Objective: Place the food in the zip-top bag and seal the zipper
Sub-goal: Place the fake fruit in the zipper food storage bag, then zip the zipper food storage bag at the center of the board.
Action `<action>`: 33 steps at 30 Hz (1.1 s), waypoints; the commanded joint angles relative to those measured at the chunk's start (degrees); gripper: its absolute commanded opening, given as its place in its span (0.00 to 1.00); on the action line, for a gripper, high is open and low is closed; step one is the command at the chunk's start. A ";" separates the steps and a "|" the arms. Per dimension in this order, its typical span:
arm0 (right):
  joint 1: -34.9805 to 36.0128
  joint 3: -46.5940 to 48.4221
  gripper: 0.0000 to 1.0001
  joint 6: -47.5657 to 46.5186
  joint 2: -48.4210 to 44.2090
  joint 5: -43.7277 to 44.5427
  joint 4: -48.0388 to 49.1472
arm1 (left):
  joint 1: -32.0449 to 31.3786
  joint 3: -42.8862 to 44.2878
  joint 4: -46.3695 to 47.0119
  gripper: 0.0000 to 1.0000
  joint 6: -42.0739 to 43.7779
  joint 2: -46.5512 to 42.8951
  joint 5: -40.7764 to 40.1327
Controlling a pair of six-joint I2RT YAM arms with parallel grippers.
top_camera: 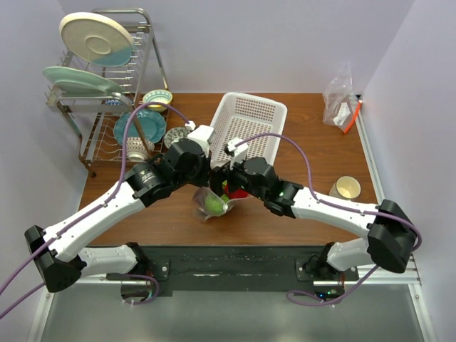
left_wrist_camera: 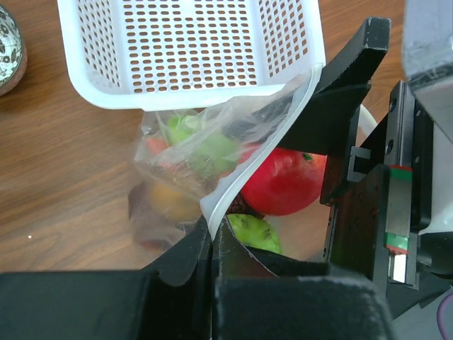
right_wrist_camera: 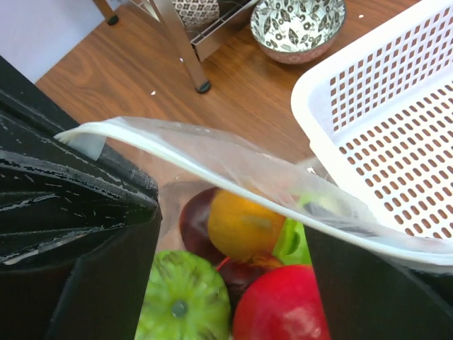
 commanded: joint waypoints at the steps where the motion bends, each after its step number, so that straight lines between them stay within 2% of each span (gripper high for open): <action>1: 0.22 3.68 0.87 0.47 -2.93 0.93 1.37 | -0.40 1.03 3.89 0.00 -1.23 -1.72 2.65; 5: 0.22 3.24 0.87 1.34 -9.59 0.22 -6.24 | -0.32 0.59 3.89 0.00 -1.32 -1.99 2.47; 6: 0.30 3.24 0.90 1.61 -10.84 0.39 -7.93 | -0.32 0.33 3.89 0.00 -1.23 -1.99 2.47; 7: 0.22 3.33 0.97 1.79 -12.24 0.40 -9.60 | -0.32 0.16 3.89 0.00 -1.23 -1.99 2.39; 8: 0.22 3.16 0.99 1.96 -13.47 0.13 -11.53 | -0.32 -0.02 3.98 0.00 -1.23 -1.99 2.30; 14: 0.22 3.24 0.99 2.49 -20.42 -3.12 -24.79 | -0.32 -2.04 4.15 0.00 -1.41 -2.16 2.21; 20: 0.13 4.12 0.99 4.69 -22.18 4.87 -35.88 | -0.40 -2.75 4.24 0.00 -1.94 -2.43 1.77; 27: 0.21 0.52 0.99 9.34 -26.75 5.06 -36.86 | -0.32 -2.31 3.72 0.00 -1.59 -2.60 0.63; 33: 0.13 -3.70 0.89 11.19 -28.51 5.23 -34.93 | -0.40 -1.87 3.36 0.00 -1.50 -2.34 0.71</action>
